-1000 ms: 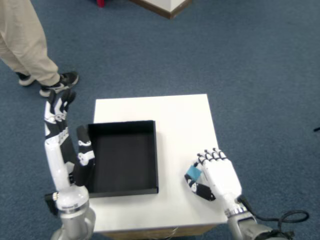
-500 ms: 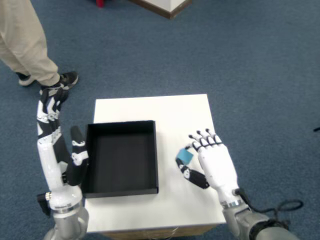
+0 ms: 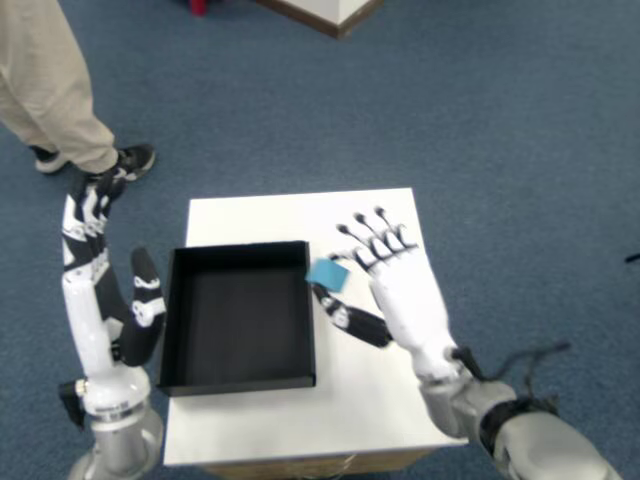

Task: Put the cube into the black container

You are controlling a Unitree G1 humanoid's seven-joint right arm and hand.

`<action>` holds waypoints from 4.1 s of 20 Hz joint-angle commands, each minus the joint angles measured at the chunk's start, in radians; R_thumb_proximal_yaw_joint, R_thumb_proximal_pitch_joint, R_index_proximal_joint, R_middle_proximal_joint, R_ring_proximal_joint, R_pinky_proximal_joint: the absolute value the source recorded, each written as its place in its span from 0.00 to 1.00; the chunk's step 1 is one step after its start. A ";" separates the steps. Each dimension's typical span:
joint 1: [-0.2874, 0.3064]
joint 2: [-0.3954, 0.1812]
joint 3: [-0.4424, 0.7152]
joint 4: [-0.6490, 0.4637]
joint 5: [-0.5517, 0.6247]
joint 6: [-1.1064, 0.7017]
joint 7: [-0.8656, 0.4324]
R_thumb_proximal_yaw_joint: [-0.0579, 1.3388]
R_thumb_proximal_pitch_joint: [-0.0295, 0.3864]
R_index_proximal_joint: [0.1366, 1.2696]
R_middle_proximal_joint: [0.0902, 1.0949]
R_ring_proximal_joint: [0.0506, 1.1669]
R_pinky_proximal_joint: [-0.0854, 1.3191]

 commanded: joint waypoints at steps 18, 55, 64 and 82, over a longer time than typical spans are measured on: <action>-0.125 0.037 -0.123 -0.175 -0.182 0.093 0.001 0.89 0.50 0.80 0.32 0.22 0.18; -0.118 0.060 -0.103 -0.201 -0.175 0.323 0.521 0.90 0.52 0.78 0.29 0.19 0.16; -0.123 0.062 -0.102 -0.194 -0.165 0.336 0.571 0.84 0.52 0.71 0.29 0.19 0.16; -0.123 0.062 -0.102 -0.188 -0.136 0.347 0.613 0.43 0.28 0.44 0.25 0.18 0.14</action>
